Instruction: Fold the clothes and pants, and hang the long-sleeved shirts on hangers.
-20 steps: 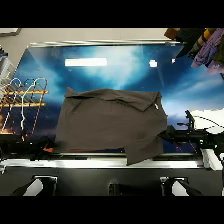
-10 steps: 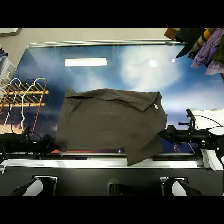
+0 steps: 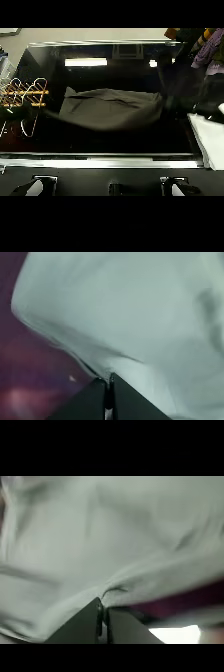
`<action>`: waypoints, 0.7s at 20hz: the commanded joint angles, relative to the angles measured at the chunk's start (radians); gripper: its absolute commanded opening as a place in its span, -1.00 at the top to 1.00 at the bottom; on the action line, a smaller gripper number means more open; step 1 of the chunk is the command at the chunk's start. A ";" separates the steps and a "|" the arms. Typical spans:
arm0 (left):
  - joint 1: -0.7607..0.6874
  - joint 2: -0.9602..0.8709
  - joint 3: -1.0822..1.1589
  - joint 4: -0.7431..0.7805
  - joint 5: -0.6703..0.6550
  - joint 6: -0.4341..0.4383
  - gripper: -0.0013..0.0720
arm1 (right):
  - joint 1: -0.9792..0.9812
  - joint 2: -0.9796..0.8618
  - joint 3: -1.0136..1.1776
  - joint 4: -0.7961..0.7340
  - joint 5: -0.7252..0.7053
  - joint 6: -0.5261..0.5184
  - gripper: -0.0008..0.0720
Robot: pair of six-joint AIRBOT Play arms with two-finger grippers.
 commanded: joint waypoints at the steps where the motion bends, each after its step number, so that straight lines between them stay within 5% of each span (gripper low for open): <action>1: -0.001 0.032 0.438 0.018 0.006 -0.054 0.93 | 0.058 0.013 0.385 -0.140 -0.002 0.098 0.87; 5: 0.001 0.090 0.900 0.245 0.021 -0.219 0.93 | 0.058 0.112 0.764 -0.257 0.152 0.179 0.87; 9: 0.001 0.212 1.049 0.581 0.076 -0.420 0.93 | 0.058 0.277 0.945 -0.341 0.151 0.303 0.87; 11: 0.001 0.254 1.037 0.639 0.106 -0.424 0.93 | 0.058 0.320 0.954 -0.376 0.138 0.443 0.87; 14: 0.000 0.240 0.987 0.606 0.130 -0.367 0.93 | 0.058 0.286 0.953 -0.362 0.227 0.494 0.87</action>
